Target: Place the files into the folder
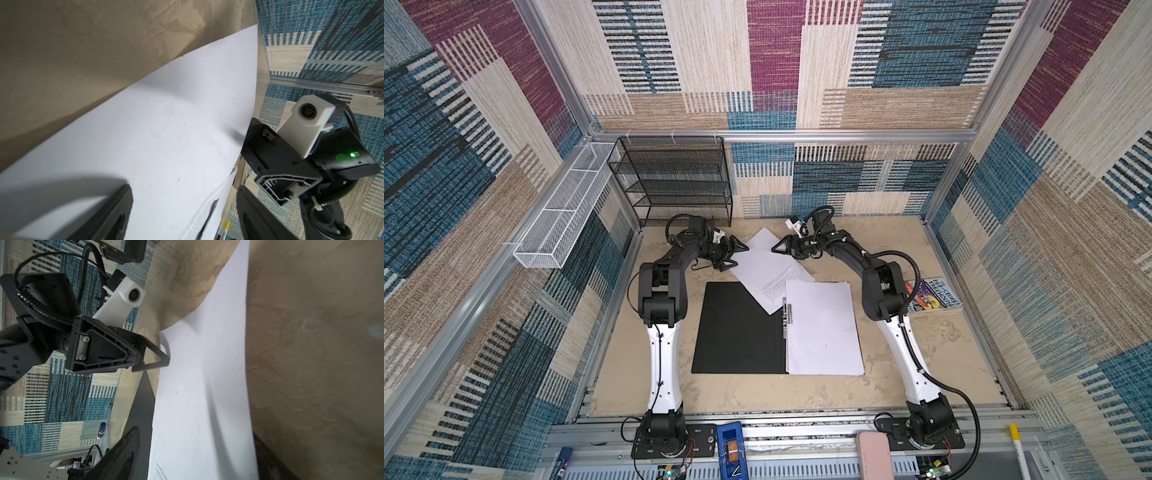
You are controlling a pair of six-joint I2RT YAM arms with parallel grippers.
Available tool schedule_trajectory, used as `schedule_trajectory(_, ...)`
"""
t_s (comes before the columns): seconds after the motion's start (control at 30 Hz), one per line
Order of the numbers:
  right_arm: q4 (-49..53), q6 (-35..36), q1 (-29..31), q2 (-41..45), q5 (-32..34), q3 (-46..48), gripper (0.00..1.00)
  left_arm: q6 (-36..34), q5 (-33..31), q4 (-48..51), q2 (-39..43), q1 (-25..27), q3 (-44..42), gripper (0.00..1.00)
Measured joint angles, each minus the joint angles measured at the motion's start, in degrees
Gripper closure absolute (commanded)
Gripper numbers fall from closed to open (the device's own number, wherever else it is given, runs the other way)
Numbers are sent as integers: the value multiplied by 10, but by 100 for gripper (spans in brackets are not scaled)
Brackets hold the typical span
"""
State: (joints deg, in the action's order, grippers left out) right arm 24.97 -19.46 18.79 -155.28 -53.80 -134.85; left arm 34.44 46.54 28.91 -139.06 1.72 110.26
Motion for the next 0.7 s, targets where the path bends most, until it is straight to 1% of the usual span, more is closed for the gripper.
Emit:
schedule_trajectory(0.07,-7,0,0,-6,0,-5,34,1,0,1,1,-2,-2,19)
schedule_trajectory(0.17,-17,0,0,-18,3,-21,38,2,1,1,1,-4,-2,18)
schedule_trajectory(0.23,-23,0,0,-26,3,-33,43,2,1,1,1,-4,-3,19)
schedule_trajectory(0.4,-48,-2,-2,-38,-2,-43,51,6,5,-4,-1,-5,-5,19)
schedule_trajectory(0.5,-61,-9,-4,-48,-14,-43,52,14,11,-7,-3,-6,-5,19)
schedule_trajectory(0.6,-61,-10,-8,-53,-28,-43,49,17,18,-10,-5,-7,-5,19)
schedule_trajectory(0.7,-61,-6,-11,-53,-41,-40,47,17,21,-8,-7,-7,-3,19)
